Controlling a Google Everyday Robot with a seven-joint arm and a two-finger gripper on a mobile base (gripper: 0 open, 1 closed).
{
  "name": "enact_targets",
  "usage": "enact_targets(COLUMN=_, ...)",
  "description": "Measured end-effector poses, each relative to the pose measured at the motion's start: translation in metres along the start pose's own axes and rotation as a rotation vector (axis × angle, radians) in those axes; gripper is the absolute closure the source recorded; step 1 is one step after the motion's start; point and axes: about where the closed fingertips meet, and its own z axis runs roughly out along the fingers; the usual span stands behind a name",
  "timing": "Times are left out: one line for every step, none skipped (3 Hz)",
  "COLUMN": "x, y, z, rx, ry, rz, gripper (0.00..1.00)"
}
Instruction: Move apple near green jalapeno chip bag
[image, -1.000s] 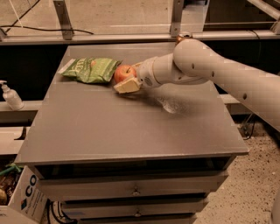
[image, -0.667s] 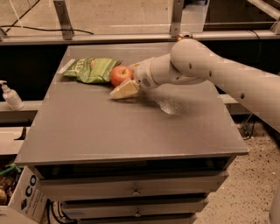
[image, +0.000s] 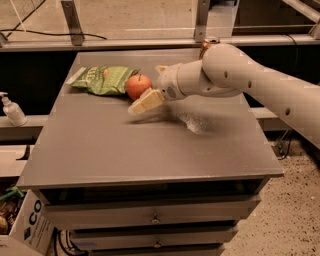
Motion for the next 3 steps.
enact_targets(x=-0.003, y=0.003, z=-0.025, rx=-0.006, ry=-0.056, rz=0.001, gripper=0.00)
enact_targets(x=0.011, y=0.004, z=-0.066, rx=0.014, ry=-0.106, rz=0.026, gripper=0.00)
enact_targets(x=0.034, y=0.014, z=-0.112, rx=0.066, ry=-0.158, rz=0.081, gripper=0.00)
